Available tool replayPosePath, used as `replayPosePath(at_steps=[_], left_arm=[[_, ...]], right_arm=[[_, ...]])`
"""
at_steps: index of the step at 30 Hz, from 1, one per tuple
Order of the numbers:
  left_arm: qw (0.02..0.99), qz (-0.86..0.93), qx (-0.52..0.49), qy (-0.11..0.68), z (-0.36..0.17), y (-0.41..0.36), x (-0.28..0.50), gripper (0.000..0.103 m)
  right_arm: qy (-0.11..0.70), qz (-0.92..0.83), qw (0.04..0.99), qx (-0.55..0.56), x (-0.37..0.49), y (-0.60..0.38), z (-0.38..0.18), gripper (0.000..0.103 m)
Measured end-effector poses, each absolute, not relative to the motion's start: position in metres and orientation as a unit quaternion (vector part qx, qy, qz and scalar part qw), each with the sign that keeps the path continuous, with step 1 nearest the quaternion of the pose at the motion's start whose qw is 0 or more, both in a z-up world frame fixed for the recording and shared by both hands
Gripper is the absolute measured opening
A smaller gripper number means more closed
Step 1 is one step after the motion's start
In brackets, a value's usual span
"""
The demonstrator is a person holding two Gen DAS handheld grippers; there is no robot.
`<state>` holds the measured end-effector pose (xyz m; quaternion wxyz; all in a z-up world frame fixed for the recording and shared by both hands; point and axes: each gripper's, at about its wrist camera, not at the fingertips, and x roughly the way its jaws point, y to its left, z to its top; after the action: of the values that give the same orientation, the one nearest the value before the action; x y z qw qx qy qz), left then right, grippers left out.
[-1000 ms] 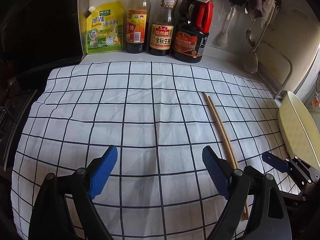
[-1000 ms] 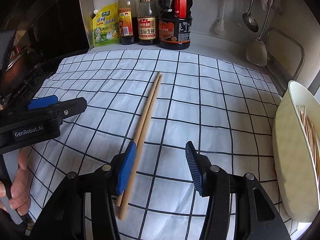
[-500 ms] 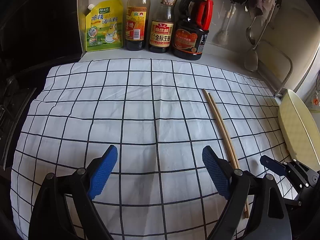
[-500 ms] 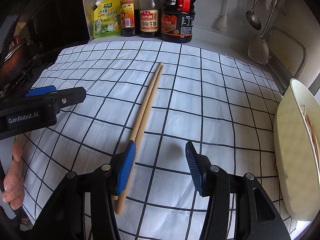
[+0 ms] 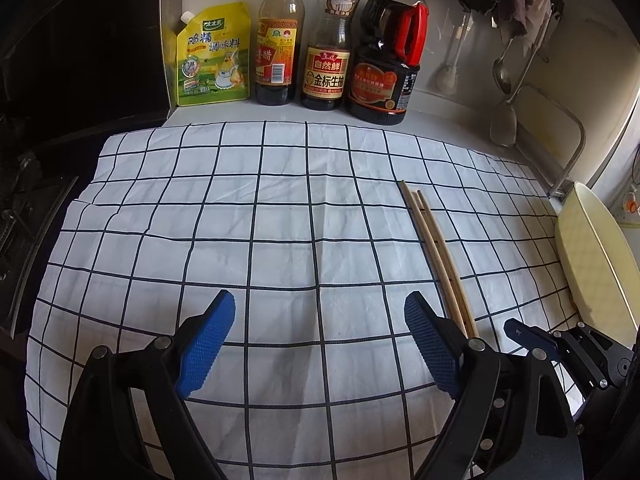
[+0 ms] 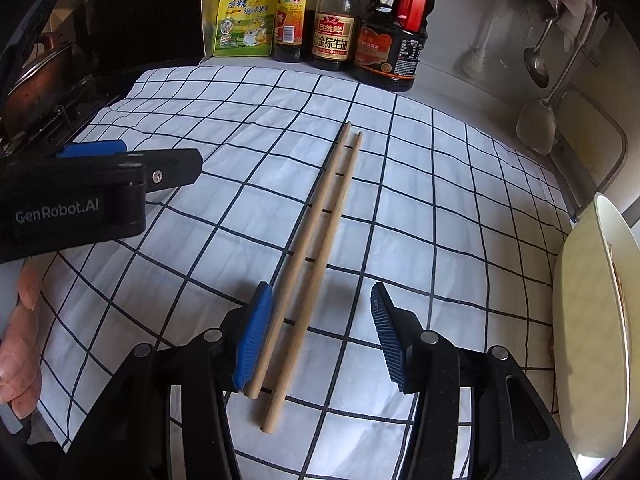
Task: Organize utensils
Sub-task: 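Lower both open tools toward the last two chopsticks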
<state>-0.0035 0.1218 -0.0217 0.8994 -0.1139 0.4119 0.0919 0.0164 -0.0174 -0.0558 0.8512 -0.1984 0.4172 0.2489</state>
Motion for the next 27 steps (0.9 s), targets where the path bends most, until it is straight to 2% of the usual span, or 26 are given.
replayPosePath(at_steps=[9, 21, 23, 24, 26, 27], left_arm=[[0.899, 0.090, -0.116, 0.413, -0.023, 0.122, -0.004, 0.085], [0.897, 0.090, -0.116, 0.416, -0.024, 0.121, -0.003, 0.085], [0.897, 0.088, -0.116, 0.418, -0.024, 0.120, -0.002, 0.085], [0.896, 0.087, -0.116, 0.419, -0.024, 0.119, -0.002, 0.085], [0.896, 0.084, -0.114, 0.422, -0.025, 0.115, 0.000, 0.085], [0.895, 0.082, -0.112, 0.424, -0.025, 0.113, 0.000, 0.085]], right_arm=[[0.418, 0.235, 0.865, -0.146, 0.023, -0.042, -0.047, 0.049], [0.416, 0.237, 0.859, -0.181, 0.022, -0.027, -0.058, 0.049], [0.417, 0.244, 0.857, -0.178, 0.023, -0.027, -0.058, 0.042], [0.418, 0.248, 0.856, -0.176, 0.023, -0.028, -0.058, 0.033], [0.420, 0.252, 0.854, -0.175, 0.024, -0.029, -0.058, 0.026], [0.421, 0.256, 0.852, -0.174, 0.025, -0.029, -0.058, 0.019]])
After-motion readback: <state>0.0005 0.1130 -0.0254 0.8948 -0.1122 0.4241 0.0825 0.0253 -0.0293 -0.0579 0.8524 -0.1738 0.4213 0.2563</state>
